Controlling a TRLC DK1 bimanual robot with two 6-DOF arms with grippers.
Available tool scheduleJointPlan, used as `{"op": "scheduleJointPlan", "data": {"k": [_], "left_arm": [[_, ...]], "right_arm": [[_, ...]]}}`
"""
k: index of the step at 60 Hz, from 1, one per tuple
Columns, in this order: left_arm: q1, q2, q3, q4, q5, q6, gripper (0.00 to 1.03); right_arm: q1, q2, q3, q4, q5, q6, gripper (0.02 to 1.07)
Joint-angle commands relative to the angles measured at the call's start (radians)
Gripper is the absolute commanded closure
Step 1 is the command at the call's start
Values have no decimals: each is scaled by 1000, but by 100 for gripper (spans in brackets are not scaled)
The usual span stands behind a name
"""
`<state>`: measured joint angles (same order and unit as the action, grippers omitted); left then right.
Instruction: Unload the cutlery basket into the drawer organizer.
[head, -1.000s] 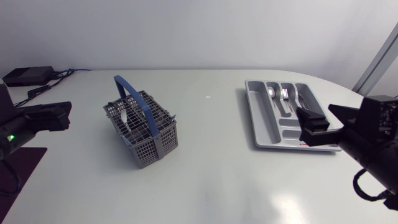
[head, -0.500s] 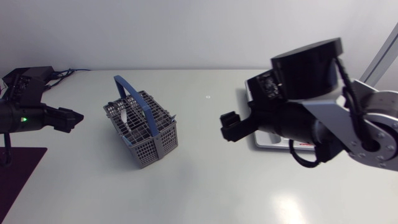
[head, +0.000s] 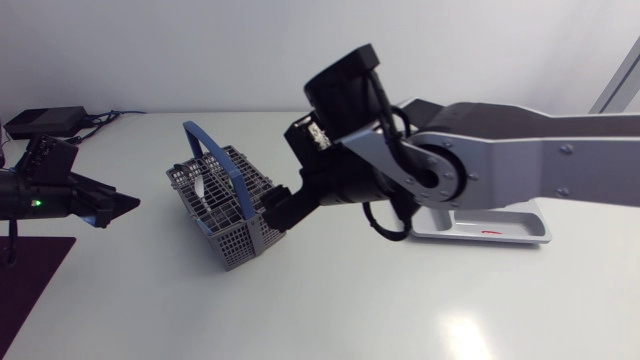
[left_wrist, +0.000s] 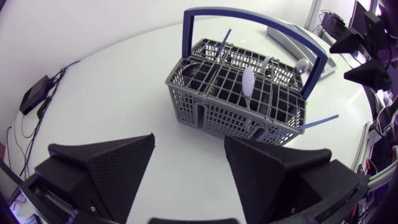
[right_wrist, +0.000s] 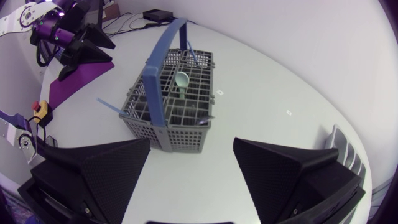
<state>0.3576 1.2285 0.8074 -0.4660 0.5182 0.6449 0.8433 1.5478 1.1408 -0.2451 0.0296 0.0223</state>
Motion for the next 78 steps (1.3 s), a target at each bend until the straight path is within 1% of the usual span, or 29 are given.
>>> {"op": "scheduleJointPlan", "data": {"k": [1,12,16,20,26,30,33,35,36,40,44,48,56,59,65,67,69,70,71,72,75,76,78], "left_arm": [[15,28,24,0,17,50,17],[41,32,22,3,31,73,17],[50,32,21,4,43,81,17],[57,34,15,4,46,91,17],[58,40,9,15,48,99,17],[58,45,4,23,52,102,17],[58,45,1,27,54,107,17],[57,48,1,33,54,107,17],[57,48,-1,35,54,107,17],[52,55,-2,44,55,105,17],[47,63,-2,50,57,102,17],[43,69,-4,53,60,102,17],[38,71,-10,63,60,105,17],[38,71,-11,64,62,110,17],[38,72,-14,70,63,114,17],[40,74,-17,70,63,118,17],[38,74,-19,75,65,118,17],[38,74,-20,76,65,118,17],[38,74,-20,76,65,118,17],[38,74,-20,76,65,118,17],[38,74,-20,76,66,118,17],[38,74,-19,76,66,118,17],[37,74,-19,78,66,116,17]], "right_arm": [[36,74,88,-19,-3,5,13],[86,193,195,-23,9,28,13],[96,232,217,-16,23,34,17],[97,265,235,-16,27,38,17],[88,287,240,3,39,36,27],[82,287,234,17,39,22,42],[79,279,221,32,36,2,57],[77,273,211,41,30,-10,66],[77,268,206,50,26,-19,69],[73,258,177,81,9,-45,75],[57,258,163,87,-20,-61,79],[48,258,151,87,-59,-82,80],[25,209,99,86,-96,-174,80],[-6,181,85,66,-134,-223,81],[-93,152,83,35,-217,-260,81],[-105,156,93,7,-227,-268,80],[-110,159,96,-2,-227,-262,78],[-110,158,96,0,-226,-255,75],[-110,156,96,0,-226,-246,67],[-110,156,97,0,-226,-242,62],[-99,150,106,-10,-214,-223,30],[-93,149,111,-13,-204,-216,23],[-78,147,119,-16,-191,-211,20]]}}
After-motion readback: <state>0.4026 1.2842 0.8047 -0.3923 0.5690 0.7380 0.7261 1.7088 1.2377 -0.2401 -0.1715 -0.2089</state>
